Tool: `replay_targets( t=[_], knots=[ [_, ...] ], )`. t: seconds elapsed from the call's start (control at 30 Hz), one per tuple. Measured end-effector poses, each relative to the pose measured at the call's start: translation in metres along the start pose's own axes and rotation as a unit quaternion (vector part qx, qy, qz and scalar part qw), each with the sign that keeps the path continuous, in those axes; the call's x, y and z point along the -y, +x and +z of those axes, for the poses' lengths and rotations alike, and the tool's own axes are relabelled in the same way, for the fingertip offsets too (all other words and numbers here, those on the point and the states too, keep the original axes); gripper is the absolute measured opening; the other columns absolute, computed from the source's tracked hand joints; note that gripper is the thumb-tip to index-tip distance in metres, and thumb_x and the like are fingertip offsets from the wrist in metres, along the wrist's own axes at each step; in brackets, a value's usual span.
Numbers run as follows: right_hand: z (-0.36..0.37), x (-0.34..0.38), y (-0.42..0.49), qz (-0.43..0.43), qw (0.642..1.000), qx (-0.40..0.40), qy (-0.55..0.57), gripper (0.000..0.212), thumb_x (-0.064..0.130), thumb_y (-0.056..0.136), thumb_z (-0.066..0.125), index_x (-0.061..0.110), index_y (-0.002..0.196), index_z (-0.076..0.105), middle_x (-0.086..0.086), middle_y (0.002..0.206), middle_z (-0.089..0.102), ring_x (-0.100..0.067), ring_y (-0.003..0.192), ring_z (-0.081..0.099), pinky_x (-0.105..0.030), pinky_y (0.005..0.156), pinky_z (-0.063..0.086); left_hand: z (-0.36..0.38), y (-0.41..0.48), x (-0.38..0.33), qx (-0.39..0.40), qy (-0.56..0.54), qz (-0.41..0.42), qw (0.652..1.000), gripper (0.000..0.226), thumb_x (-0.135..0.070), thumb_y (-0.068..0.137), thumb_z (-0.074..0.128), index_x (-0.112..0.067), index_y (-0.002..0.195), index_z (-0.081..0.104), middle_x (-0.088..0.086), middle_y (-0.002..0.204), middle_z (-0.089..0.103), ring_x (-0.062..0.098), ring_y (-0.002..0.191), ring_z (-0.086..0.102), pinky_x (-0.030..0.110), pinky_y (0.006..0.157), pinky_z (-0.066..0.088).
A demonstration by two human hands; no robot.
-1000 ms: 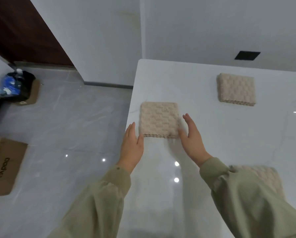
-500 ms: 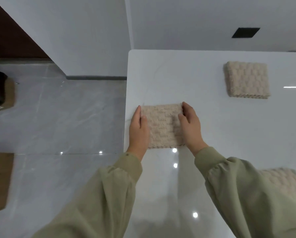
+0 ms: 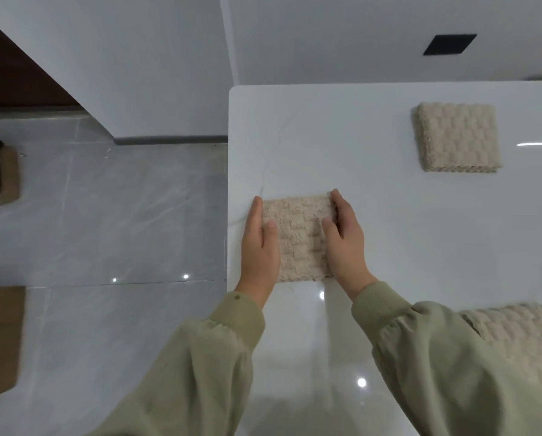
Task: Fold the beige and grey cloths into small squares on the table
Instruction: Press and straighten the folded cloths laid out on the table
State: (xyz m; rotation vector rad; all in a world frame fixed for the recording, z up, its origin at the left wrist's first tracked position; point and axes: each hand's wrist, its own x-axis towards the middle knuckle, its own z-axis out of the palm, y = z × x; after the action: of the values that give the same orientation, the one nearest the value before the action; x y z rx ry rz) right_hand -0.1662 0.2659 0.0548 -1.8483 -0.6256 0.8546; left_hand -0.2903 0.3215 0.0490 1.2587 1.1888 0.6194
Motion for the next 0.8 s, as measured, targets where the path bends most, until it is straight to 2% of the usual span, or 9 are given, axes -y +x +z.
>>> replay_targets(
  t=[0.1,0.23,0.33,0.43,0.57,0.63,0.7,0.77,0.8],
  knots=[
    [-0.003,-0.002,0.0,0.001,1.0,-0.007,0.008,0.053,0.019,0.091,0.044,0.018,0.144,0.035,0.005,0.146,0.041,-0.005,0.132,0.038,-0.02,0.108,0.031,-0.003,-0.002,0.003,-0.005,0.01,0.02,1.0,0.049,-0.017,0.102,0.033,-0.017,0.15,0.021,-0.012,0.154,0.022,-0.007,0.137,0.02,0.008,0.11,0.018],
    [-0.007,-0.004,-0.001,0.002,1.0,-0.015,0.016,0.059,0.027,0.086,0.042,0.018,0.143,0.036,0.006,0.144,0.042,-0.005,0.132,0.039,-0.026,0.111,0.032,-0.004,-0.002,0.005,-0.023,0.008,0.032,0.999,0.049,-0.016,0.102,0.034,-0.015,0.15,0.021,-0.01,0.154,0.023,-0.008,0.137,0.02,0.008,0.11,0.018],
    [0.0,-0.003,-0.007,-0.004,1.0,-0.007,0.008,0.055,0.022,0.089,0.043,0.018,0.143,0.035,0.007,0.145,0.04,-0.004,0.133,0.036,-0.018,0.109,0.029,0.004,-0.004,0.007,-0.023,0.035,0.042,0.998,0.053,-0.021,0.099,0.033,-0.016,0.15,0.019,-0.009,0.155,0.021,-0.006,0.139,0.018,0.012,0.113,0.017],
    [-0.001,-0.004,-0.008,-0.005,1.0,-0.019,0.014,0.055,0.021,0.09,0.044,0.016,0.144,0.035,0.008,0.144,0.04,-0.002,0.132,0.036,-0.01,0.105,0.029,0.005,-0.003,0.007,-0.03,0.046,0.041,0.998,0.051,-0.013,0.101,0.033,-0.015,0.15,0.019,-0.007,0.156,0.02,-0.006,0.138,0.018,0.013,0.114,0.016],
    [-0.007,-0.005,-0.007,0.002,1.0,-0.021,0.017,0.05,0.012,0.095,0.044,0.013,0.145,0.034,0.004,0.145,0.041,-0.004,0.13,0.039,-0.014,0.108,0.031,-0.001,-0.003,0.003,-0.021,0.058,0.031,0.998,0.05,-0.016,0.102,0.034,-0.014,0.15,0.02,-0.006,0.155,0.022,-0.005,0.137,0.019,0.005,0.109,0.016],
    [-0.005,-0.003,-0.009,-0.001,1.0,-0.007,-0.013,0.05,0.01,0.096,0.044,0.014,0.145,0.032,0.003,0.148,0.036,-0.005,0.134,0.034,-0.008,0.104,0.027,-0.001,-0.004,0.0,0.004,0.066,0.022,0.998,0.052,-0.017,0.102,0.034,-0.017,0.151,0.016,-0.007,0.157,0.018,-0.003,0.14,0.016,0.01,0.111,0.015],
    [-0.003,0.0,-0.01,-0.009,0.999,-0.005,-0.032,0.051,0.012,0.097,0.043,0.013,0.146,0.03,0.003,0.154,0.028,-0.005,0.139,0.026,-0.006,0.105,0.02,-0.002,-0.005,-0.002,0.02,0.089,0.029,0.995,0.055,-0.017,0.101,0.036,-0.019,0.151,0.014,-0.01,0.158,0.013,-0.004,0.14,0.012,0.003,0.107,0.013],
    [-0.008,0.001,-0.012,-0.022,0.998,-0.014,-0.062,0.051,0.015,0.098,0.042,0.012,0.146,0.028,0.003,0.157,0.018,-0.002,0.139,0.019,0.001,0.101,0.014,-0.005,-0.007,-0.005,0.025,0.151,0.057,0.987,0.055,-0.018,0.1,0.038,-0.019,0.15,0.016,-0.009,0.158,0.012,-0.006,0.139,0.008,-0.001,0.104,0.008],
    [-0.011,0.002,-0.014,-0.029,0.996,-0.018,-0.086,0.051,0.018,0.098,0.041,0.012,0.147,0.027,0.002,0.158,0.014,-0.003,0.141,0.016,0.0,0.102,0.012,-0.009,-0.009,-0.005,0.026,0.197,0.079,0.977,0.055,-0.019,0.1,0.039,-0.019,0.15,0.017,-0.008,0.158,0.011,-0.006,0.139,0.007,0.003,0.108,0.006]
  ],
)
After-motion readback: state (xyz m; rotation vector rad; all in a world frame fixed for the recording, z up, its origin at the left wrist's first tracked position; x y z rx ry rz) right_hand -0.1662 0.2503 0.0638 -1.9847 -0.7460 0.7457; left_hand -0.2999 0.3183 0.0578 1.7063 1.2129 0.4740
